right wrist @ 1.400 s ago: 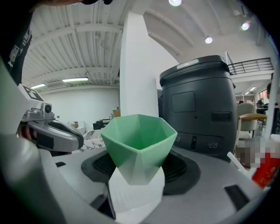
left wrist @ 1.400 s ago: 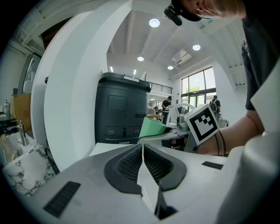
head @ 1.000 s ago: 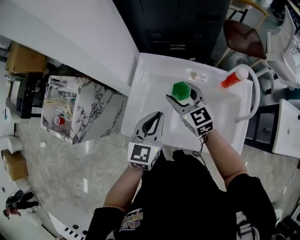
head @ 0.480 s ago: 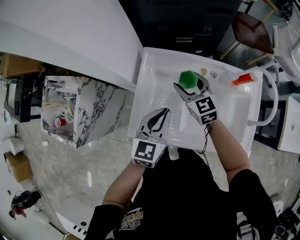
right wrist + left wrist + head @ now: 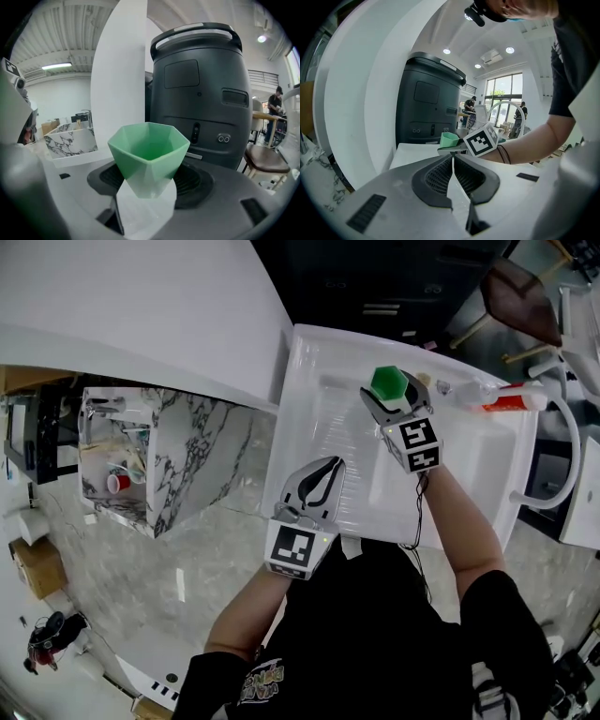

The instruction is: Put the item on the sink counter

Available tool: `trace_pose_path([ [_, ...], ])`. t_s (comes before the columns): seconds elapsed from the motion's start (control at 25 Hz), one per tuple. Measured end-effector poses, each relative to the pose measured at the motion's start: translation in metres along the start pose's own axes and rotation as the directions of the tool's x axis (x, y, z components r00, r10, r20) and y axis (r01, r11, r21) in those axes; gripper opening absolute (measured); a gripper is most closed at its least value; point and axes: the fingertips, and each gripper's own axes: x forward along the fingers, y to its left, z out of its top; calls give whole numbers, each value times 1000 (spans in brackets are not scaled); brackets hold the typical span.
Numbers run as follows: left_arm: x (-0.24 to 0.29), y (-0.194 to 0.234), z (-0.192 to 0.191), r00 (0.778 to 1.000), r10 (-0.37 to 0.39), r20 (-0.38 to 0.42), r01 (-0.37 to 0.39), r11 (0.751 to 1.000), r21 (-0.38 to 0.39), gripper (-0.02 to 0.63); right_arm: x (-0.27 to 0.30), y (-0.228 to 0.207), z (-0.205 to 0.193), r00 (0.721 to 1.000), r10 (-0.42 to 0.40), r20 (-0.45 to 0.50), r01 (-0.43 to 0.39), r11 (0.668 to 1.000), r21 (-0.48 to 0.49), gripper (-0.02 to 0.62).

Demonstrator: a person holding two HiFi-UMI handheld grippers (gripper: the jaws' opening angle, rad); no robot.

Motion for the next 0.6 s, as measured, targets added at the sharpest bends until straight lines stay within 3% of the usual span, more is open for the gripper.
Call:
trace_pose_path([
  [0.6,6,14,-10,1000,-10,-26,9,1000,-30,21,50,-22,-14,999,-37,-37,36,999,-21,353],
])
